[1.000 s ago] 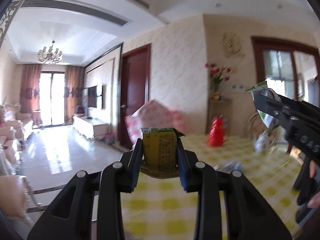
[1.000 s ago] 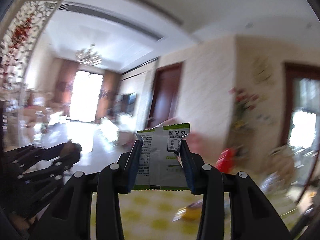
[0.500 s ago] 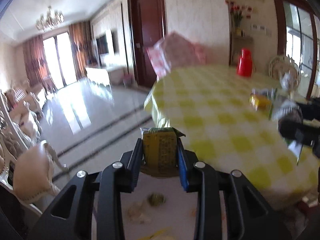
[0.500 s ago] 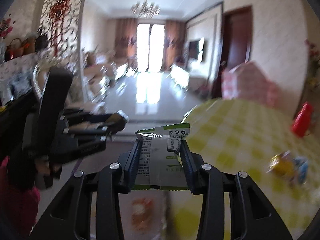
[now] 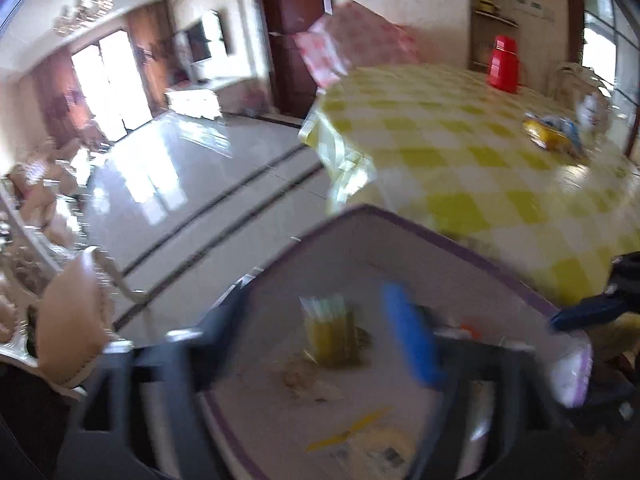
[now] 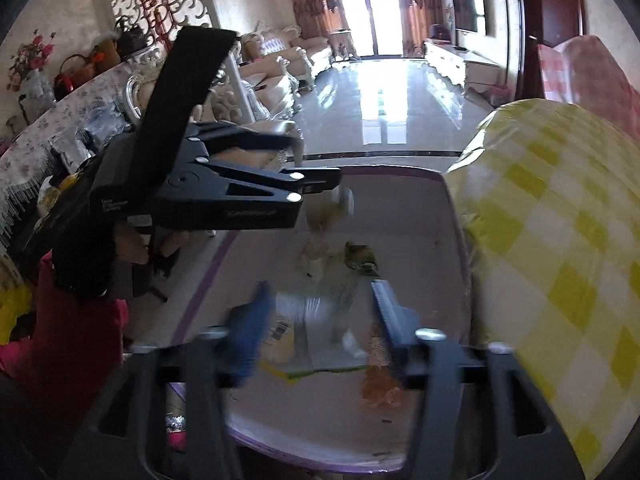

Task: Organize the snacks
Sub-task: 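Open both tools over the box to drop the biscuit packs, then move both open tools back over the snack pile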

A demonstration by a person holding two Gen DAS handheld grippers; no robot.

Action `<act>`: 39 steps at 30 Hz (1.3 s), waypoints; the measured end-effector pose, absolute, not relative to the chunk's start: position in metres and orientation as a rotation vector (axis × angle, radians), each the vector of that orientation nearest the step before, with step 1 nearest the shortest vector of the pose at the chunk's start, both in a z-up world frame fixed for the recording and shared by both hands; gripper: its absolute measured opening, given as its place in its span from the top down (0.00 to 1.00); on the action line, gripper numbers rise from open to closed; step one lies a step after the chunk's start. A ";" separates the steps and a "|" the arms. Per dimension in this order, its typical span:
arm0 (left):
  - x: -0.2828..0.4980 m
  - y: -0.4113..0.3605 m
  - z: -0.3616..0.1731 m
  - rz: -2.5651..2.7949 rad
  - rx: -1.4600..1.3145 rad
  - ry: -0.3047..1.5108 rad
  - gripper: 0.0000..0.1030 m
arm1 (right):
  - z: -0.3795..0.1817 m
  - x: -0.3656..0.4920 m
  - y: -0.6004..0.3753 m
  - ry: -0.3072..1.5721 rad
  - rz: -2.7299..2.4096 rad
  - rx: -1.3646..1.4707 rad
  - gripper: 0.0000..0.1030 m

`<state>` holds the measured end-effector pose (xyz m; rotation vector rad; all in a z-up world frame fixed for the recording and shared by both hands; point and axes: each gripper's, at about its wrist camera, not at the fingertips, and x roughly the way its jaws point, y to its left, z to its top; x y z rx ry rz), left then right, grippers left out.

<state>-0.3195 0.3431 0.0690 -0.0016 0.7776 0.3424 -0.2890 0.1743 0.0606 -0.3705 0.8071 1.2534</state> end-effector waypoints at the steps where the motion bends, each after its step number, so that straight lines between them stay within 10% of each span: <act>1: -0.322 0.344 0.073 0.370 -0.002 0.757 0.12 | 0.063 -0.286 0.168 0.794 1.240 -0.359 0.24; 13: -0.278 0.266 0.124 0.328 -0.032 0.610 0.02 | 0.093 -0.209 -0.012 0.615 0.822 -0.155 0.16; 26: -0.085 0.036 0.063 -0.062 -0.022 0.783 0.02 | 0.036 -0.119 -0.205 0.755 0.279 0.007 0.16; 39: 0.059 0.009 0.067 0.108 -0.228 0.639 0.02 | 0.031 0.068 -0.253 0.790 0.184 0.174 0.16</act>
